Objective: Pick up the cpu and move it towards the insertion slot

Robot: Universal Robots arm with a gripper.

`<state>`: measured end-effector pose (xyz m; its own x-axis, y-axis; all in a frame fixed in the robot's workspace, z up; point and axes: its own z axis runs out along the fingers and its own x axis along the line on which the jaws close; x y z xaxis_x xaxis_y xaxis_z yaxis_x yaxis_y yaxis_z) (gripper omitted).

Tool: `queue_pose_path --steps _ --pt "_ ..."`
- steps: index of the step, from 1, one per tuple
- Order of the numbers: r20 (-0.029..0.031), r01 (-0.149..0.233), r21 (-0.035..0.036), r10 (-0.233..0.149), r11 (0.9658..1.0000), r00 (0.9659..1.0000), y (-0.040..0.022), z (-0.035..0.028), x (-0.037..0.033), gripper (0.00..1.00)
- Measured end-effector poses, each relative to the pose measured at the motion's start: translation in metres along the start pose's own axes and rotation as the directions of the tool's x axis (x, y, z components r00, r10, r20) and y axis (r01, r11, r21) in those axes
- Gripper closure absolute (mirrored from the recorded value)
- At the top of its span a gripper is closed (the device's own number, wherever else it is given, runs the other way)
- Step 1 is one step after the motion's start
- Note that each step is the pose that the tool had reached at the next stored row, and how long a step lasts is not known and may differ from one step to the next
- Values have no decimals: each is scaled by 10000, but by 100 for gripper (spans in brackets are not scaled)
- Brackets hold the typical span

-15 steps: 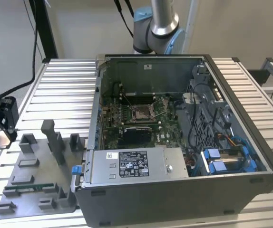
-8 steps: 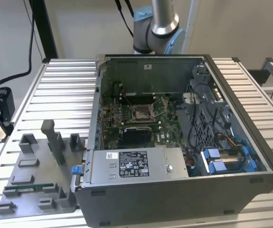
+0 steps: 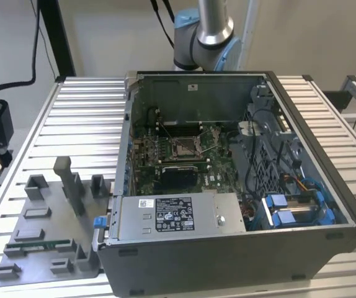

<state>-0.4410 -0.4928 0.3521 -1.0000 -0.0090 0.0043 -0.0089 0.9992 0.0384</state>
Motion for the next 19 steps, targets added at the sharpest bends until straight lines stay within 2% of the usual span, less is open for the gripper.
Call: queue_pose_path --steps 19 --pt "1 0 0 0 10000 10000 21 -547 2 100"
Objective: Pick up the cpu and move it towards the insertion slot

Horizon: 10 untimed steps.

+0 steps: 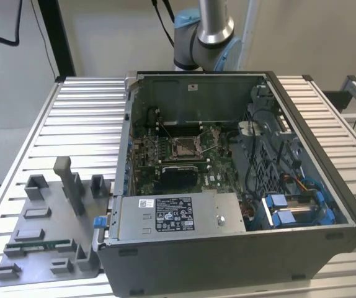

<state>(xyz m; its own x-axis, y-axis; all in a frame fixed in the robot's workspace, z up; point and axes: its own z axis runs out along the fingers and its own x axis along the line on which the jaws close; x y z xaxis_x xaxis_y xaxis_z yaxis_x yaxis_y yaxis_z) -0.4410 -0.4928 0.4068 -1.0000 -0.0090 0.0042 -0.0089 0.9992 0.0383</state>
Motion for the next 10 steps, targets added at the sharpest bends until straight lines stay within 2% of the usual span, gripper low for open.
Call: queue_pose_path --steps 3,10 --pt "0 1 -1 -1 10000 10000 2 -62 0 100" --pt "-5 0 4 0 10000 10000 2 -63 0 100"
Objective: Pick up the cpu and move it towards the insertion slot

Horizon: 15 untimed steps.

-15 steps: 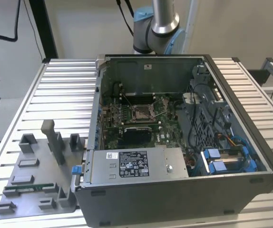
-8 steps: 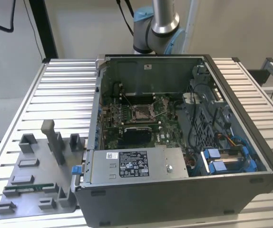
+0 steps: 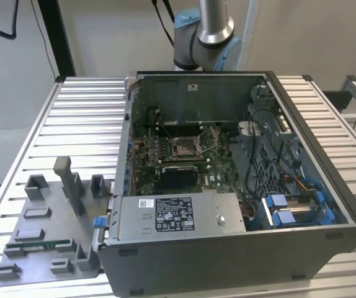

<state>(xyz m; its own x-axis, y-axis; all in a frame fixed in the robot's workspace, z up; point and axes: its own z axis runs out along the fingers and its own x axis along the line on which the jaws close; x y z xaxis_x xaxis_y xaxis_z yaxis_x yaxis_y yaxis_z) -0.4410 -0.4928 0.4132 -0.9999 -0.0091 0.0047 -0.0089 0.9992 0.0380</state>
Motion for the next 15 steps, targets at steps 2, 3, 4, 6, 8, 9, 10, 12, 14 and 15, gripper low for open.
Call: queue_pose_path --steps 2,3,4,6,8,9,10,12,14,15 --pt "-1 0 1 0 10000 10000 0 0 0 100" --pt "-2 0 2 0 10000 10000 0 -1 0 100" --pt "-3 0 3 0 10000 10000 0 -1 0 100" --pt "-7 -1 7 1 10000 10000 1 -4 -6 100" --pt "-3 1 6 -1 10000 10000 0 -3 -23 100" --pt "-4 0 6 0 10000 10000 0 -4 -34 100" --pt "-4 0 7 0 10000 10000 0 -4 -47 100" --pt "-5 -1 7 1 10000 10000 0 -4 -78 100" --pt "-7 0 7 0 10000 10000 -1 -4 -120 100" --pt "-10 0 6 0 10000 10000 -1 -5 -144 100"
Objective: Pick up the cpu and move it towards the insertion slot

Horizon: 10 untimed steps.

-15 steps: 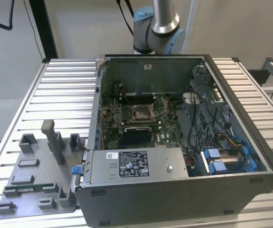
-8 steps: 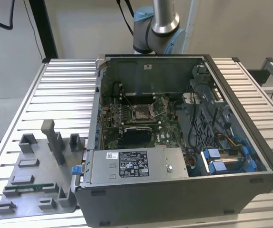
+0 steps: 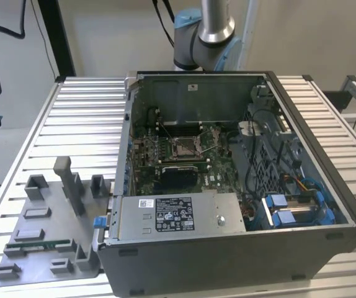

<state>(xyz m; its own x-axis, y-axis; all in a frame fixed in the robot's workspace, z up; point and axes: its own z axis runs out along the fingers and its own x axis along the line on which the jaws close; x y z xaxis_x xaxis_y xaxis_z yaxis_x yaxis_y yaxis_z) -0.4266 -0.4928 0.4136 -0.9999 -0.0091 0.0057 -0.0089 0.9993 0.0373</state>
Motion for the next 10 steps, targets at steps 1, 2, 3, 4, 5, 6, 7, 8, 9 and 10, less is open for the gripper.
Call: queue_pose_path --steps 1,2,3,4,5,6,7,8,9,10 --pt "-3 0 0 0 10000 10000 0 0 -23 100" --pt "-7 -1 0 1 10000 10000 0 -1 -46 100" --pt "-10 0 0 0 10000 10000 -1 -1 -71 100" --pt "-14 0 0 0 10000 10000 -1 -2 -95 100" --pt "-18 0 0 0 10000 10000 -1 -2 -122 100" --pt "-23 -1 1 1 10000 10000 -1 -3 -149 100" --pt "-27 -1 0 1 10000 10000 -2 -3 -177 100" --pt "-32 -2 0 2 10000 10000 -2 -4 -205 100" --pt "-37 -2 -1 2 10000 10000 -2 -4 -233 100" --pt "-43 -2 -1 2 10000 10000 -2 -4 -260 100"
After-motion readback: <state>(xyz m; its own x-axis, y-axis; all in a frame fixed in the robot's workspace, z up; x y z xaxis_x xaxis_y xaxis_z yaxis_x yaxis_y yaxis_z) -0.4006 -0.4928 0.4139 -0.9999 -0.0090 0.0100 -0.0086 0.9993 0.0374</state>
